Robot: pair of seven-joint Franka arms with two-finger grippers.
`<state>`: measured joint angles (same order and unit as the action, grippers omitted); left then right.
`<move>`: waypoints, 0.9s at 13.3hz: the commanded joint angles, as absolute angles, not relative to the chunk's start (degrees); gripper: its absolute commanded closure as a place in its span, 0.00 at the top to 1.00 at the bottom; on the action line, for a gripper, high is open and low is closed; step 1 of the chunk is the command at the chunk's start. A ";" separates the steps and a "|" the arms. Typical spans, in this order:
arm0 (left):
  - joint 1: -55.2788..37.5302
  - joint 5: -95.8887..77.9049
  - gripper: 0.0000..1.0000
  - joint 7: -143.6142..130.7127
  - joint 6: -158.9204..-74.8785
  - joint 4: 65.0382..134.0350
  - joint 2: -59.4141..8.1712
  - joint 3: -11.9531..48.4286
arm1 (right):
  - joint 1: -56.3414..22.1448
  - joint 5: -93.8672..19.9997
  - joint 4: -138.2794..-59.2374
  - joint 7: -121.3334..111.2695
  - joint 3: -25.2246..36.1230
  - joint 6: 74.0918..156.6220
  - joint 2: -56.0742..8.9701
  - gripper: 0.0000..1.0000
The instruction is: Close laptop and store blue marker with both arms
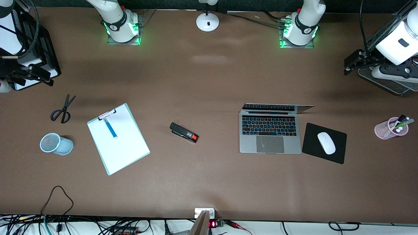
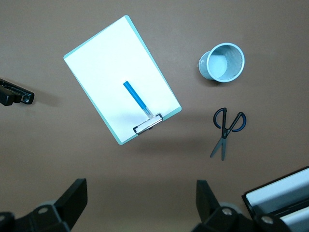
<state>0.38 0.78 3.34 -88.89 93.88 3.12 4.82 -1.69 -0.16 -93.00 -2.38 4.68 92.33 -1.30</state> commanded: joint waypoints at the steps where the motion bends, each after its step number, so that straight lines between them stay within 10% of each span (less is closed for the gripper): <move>1: 0.97 -0.62 1.00 4.04 -88.50 94.48 4.13 5.19 | -1.67 0.00 -92.64 -1.85 4.48 90.27 -0.61 1.00; 12: 0.97 -0.53 1.00 4.04 -88.68 94.48 4.04 5.27 | -2.98 0.00 -91.94 -3.42 4.39 96.13 -9.03 1.00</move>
<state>0.38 0.78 3.34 -88.89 93.89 3.12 4.91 -2.12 -0.17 -93.08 -2.57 4.43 93.74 -5.71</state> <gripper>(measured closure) 0.000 0.000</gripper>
